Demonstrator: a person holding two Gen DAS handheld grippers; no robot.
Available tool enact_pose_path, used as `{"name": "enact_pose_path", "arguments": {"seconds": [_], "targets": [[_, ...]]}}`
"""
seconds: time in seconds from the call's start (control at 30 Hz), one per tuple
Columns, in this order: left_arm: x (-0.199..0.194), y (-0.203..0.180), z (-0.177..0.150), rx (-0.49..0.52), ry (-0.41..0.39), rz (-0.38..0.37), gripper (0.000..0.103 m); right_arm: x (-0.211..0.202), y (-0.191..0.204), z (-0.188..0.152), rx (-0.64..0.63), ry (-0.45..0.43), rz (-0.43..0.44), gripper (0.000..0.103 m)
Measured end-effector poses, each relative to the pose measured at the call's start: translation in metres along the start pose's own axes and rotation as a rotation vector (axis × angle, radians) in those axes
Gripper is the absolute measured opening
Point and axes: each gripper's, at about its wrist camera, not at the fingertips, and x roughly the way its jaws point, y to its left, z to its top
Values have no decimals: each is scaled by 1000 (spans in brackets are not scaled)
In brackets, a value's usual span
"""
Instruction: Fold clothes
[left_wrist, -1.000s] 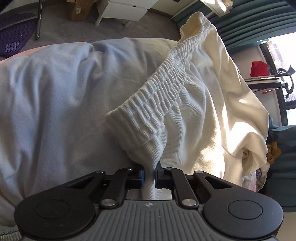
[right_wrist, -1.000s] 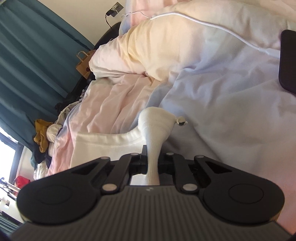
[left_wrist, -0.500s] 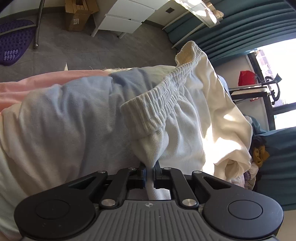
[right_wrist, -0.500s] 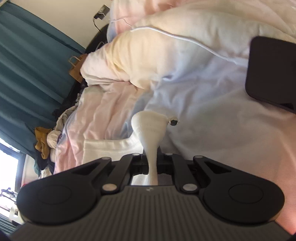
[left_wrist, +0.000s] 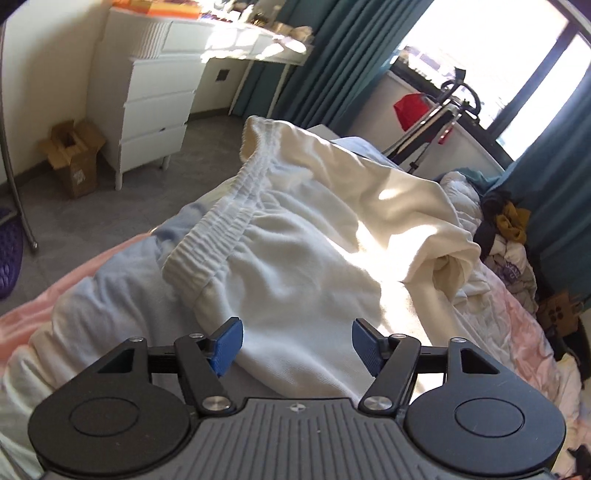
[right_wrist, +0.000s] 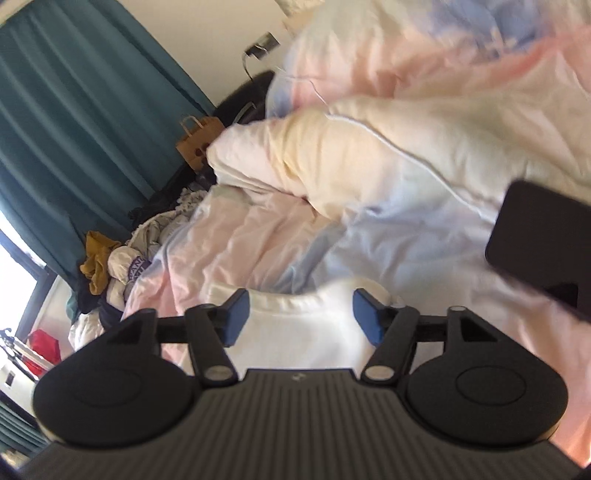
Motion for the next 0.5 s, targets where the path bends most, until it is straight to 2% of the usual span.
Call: {"name": "enact_pose_path", "arguments": {"seconds": [0.17,0.3,0.5], "targets": [[8,-65,-18,204,-56,-33,74,-33,45,-8,-208,-60,142,76],[28,-118,-37,325,-69,-80,74,-48,77,-24,-331,-6,264,76],[65,-180,-48,396,-67,-149,75,-58,109,-50,-448,72,415,76]]}}
